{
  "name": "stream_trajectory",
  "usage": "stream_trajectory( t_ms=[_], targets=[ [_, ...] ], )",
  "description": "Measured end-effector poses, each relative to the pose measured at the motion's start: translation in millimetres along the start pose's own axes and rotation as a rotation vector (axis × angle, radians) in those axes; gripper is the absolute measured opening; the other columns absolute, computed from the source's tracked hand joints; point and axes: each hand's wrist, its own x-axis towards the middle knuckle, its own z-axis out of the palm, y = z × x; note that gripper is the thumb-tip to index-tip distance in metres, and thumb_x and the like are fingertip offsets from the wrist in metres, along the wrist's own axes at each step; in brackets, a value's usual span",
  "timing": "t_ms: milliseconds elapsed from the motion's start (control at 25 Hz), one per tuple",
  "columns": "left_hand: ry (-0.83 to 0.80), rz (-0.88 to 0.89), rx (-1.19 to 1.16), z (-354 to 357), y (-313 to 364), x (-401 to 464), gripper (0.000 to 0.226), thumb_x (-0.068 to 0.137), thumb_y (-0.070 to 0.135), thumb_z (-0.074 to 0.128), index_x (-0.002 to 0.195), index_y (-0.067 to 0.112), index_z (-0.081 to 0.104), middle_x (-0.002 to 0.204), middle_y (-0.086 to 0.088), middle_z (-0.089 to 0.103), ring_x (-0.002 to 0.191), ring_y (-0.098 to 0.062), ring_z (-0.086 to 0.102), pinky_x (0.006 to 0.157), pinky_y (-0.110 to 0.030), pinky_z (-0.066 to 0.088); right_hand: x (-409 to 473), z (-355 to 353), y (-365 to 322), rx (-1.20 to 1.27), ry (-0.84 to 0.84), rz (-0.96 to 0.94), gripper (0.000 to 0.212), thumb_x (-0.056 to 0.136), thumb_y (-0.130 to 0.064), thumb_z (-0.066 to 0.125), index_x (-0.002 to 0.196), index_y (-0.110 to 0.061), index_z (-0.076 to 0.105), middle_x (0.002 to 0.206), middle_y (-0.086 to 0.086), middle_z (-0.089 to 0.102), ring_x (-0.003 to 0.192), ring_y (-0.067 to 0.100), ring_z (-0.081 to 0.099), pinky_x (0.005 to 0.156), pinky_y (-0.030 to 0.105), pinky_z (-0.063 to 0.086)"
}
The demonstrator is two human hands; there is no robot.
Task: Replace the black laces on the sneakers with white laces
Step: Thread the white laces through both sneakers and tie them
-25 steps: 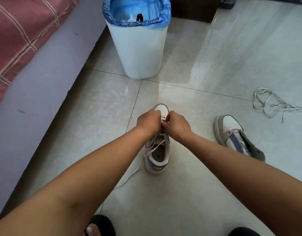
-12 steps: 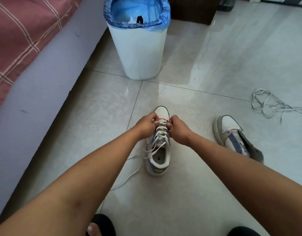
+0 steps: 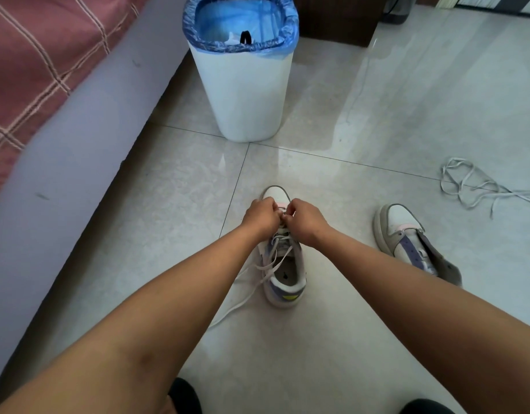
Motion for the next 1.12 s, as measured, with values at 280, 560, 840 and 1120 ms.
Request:
stream_trajectory(
  t_ms=[280, 560, 840, 1120],
  targets=[
    [0.002, 0.0, -0.258, -2, -7, -10, 0.009, 0.095, 0.011, 0.05, 0.085, 0.012, 0.051, 0.082, -0.005, 0.054, 0.079, -0.023, 0.048, 0.068, -0.026, 0.036, -9, -4, 21, 0.631, -0.174, 0.125, 0.022, 0.099, -0.009, 0.042, 0.078, -0.017, 0.042, 0.074, 0.005, 0.048, 0.063, 0.014, 0.044, 0.058, 0.025, 0.045],
    [0.024, -0.023, 0.208, 5, 4, -17, 0.032, 0.095, 0.027, 0.043, 0.121, 0.009, 0.046, 0.113, -0.01, 0.059, 0.102, -0.031, 0.057, 0.071, -0.031, 0.038, -7, -4, 4, -0.121, -0.066, 0.077, 0.031, 0.098, -0.029, 0.04, 0.112, -0.004, 0.052, 0.111, 0.016, 0.06, 0.101, 0.033, 0.056, 0.073, 0.031, 0.039],
    [-0.103, -0.011, 0.506, -2, 22, -21, 0.028, 0.09, 0.007, 0.043, 0.114, 0.009, 0.056, 0.118, -0.01, 0.06, 0.105, -0.028, 0.058, 0.071, -0.029, 0.04, -9, -8, -11, -0.344, -0.181, 0.077, 0.014, 0.09, -0.01, 0.048, 0.077, -0.008, 0.052, 0.112, 0.014, 0.064, 0.091, 0.029, 0.06, 0.06, 0.028, 0.041],
    [-0.131, 0.018, 0.428, -4, 14, -19, 0.031, 0.086, 0.004, 0.044, 0.113, 0.009, 0.059, 0.111, -0.01, 0.064, 0.096, -0.028, 0.061, 0.068, -0.029, 0.042, -17, -9, -24, -0.598, -0.211, 0.109, 0.029, 0.089, -0.014, 0.054, 0.118, -0.013, 0.058, 0.121, 0.003, 0.059, 0.111, 0.023, 0.058, 0.08, 0.03, 0.044]
  ],
)
